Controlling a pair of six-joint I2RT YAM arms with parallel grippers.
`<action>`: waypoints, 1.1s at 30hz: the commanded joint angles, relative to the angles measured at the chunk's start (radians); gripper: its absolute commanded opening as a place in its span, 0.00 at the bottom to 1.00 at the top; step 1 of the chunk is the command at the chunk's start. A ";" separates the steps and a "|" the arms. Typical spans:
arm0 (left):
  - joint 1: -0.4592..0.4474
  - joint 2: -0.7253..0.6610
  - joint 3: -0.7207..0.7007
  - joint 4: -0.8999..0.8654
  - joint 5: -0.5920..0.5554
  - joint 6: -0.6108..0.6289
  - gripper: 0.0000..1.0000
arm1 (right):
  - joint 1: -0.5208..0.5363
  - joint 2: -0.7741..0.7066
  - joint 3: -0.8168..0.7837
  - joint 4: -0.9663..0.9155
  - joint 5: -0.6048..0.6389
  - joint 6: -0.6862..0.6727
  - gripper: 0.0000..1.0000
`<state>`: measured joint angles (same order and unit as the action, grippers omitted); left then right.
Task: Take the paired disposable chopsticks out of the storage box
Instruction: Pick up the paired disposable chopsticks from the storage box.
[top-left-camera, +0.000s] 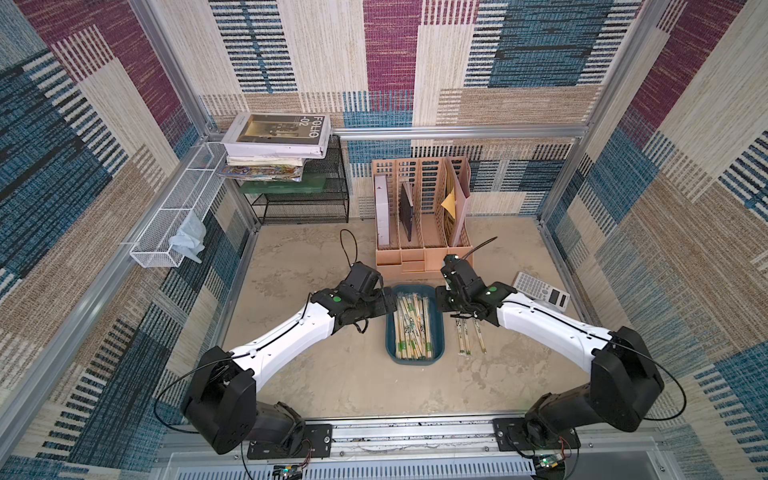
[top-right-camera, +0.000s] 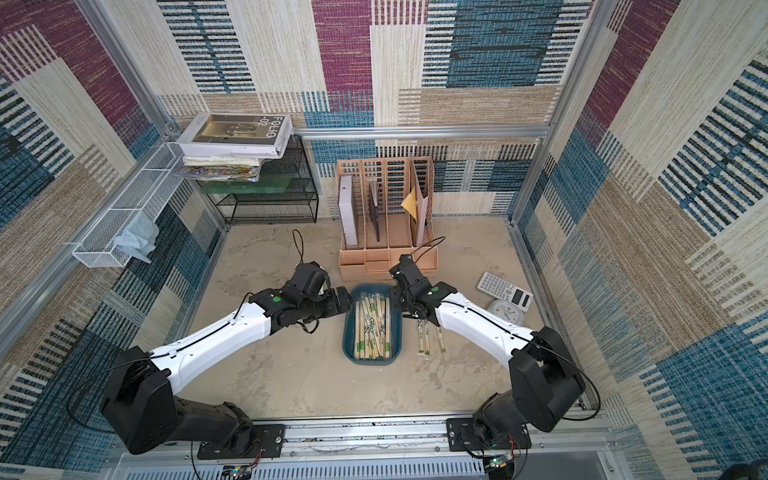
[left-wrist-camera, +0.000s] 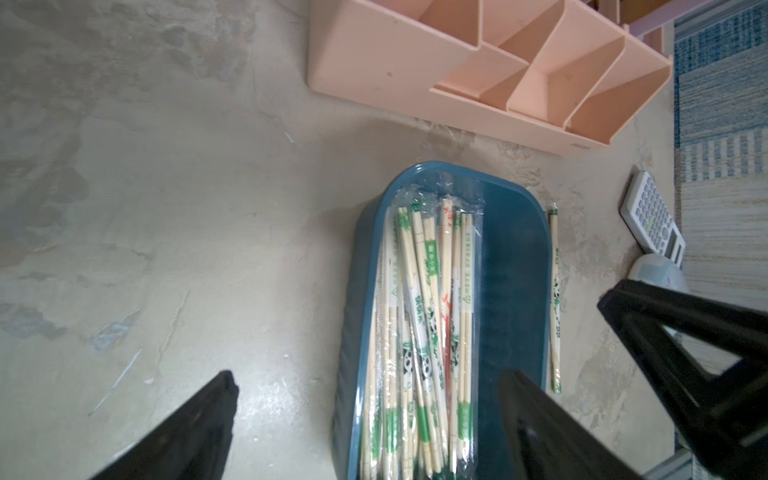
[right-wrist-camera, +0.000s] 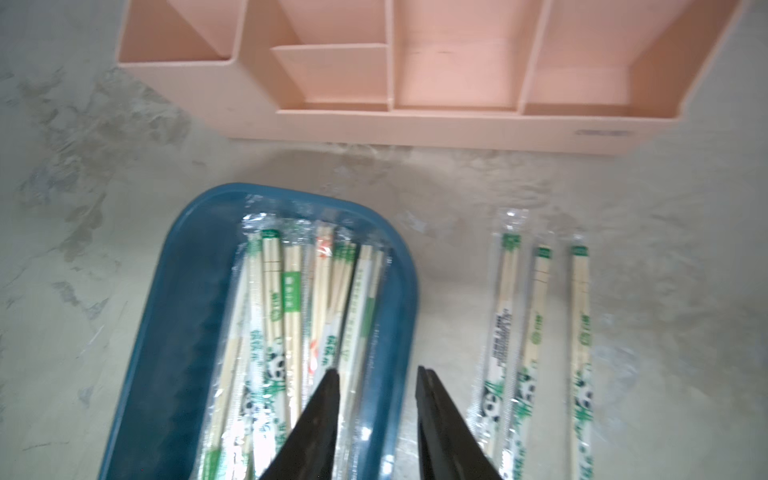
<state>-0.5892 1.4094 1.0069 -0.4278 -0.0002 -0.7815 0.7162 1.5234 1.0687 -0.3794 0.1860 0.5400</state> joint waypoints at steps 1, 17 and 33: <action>0.037 -0.021 -0.021 -0.012 0.010 0.012 0.99 | 0.056 0.071 0.048 -0.023 0.000 0.015 0.34; 0.157 -0.123 -0.108 -0.019 0.048 0.019 0.99 | 0.189 0.299 0.145 -0.013 0.008 0.046 0.31; 0.157 -0.115 -0.108 -0.002 0.073 0.019 0.99 | 0.173 0.301 0.118 -0.016 0.038 0.048 0.30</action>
<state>-0.4335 1.2934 0.8967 -0.4458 0.0597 -0.7734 0.8886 1.8275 1.1866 -0.3912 0.2127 0.5804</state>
